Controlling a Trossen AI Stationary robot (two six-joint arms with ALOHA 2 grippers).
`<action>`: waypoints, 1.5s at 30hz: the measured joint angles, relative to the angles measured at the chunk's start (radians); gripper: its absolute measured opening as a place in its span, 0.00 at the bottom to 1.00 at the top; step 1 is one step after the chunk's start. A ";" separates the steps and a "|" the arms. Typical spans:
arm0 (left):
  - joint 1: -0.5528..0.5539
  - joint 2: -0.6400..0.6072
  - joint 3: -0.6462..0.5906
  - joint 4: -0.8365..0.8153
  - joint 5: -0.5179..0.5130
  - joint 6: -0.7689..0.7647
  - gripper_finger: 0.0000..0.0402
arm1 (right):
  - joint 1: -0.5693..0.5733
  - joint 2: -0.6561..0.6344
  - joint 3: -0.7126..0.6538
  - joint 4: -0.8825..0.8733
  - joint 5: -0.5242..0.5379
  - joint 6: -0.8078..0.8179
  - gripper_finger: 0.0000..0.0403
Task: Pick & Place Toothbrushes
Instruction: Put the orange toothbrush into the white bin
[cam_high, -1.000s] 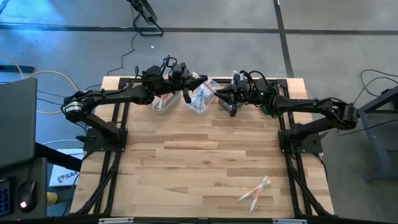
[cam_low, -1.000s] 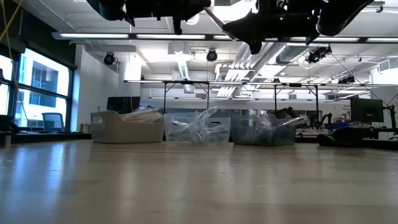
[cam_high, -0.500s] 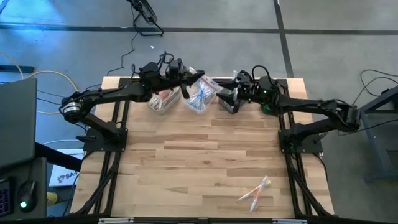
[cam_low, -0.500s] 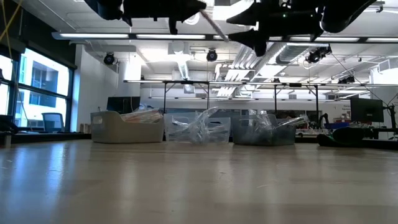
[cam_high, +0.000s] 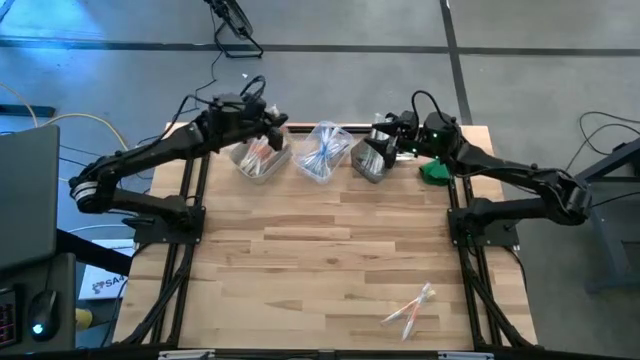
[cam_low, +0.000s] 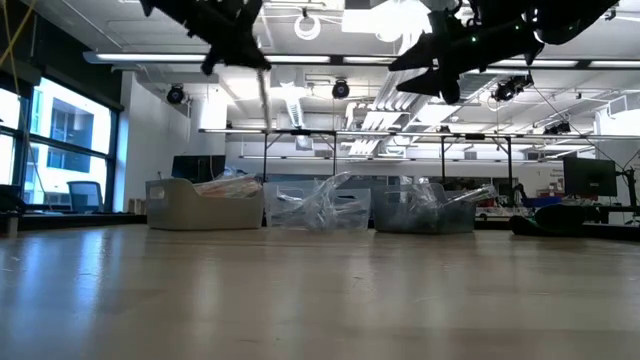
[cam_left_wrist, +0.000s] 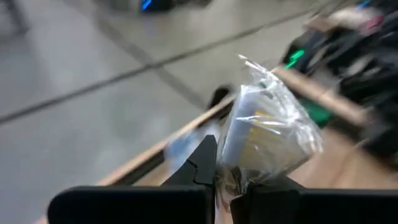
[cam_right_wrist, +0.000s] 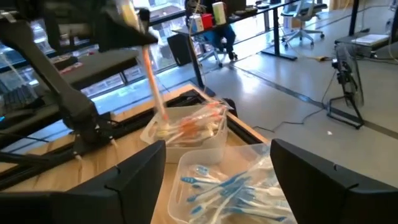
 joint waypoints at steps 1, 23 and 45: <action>-0.002 0.000 0.000 -0.041 -0.023 -0.010 0.02 | -0.004 0.000 0.000 -0.001 0.000 0.000 0.69; 0.043 0.170 -0.002 -0.437 -0.243 -0.136 0.02 | -0.014 0.000 0.000 -0.006 0.003 -0.007 0.67; 0.045 0.242 -0.001 -0.372 -0.209 -0.104 0.44 | -0.014 0.001 0.000 -0.008 0.001 -0.039 0.67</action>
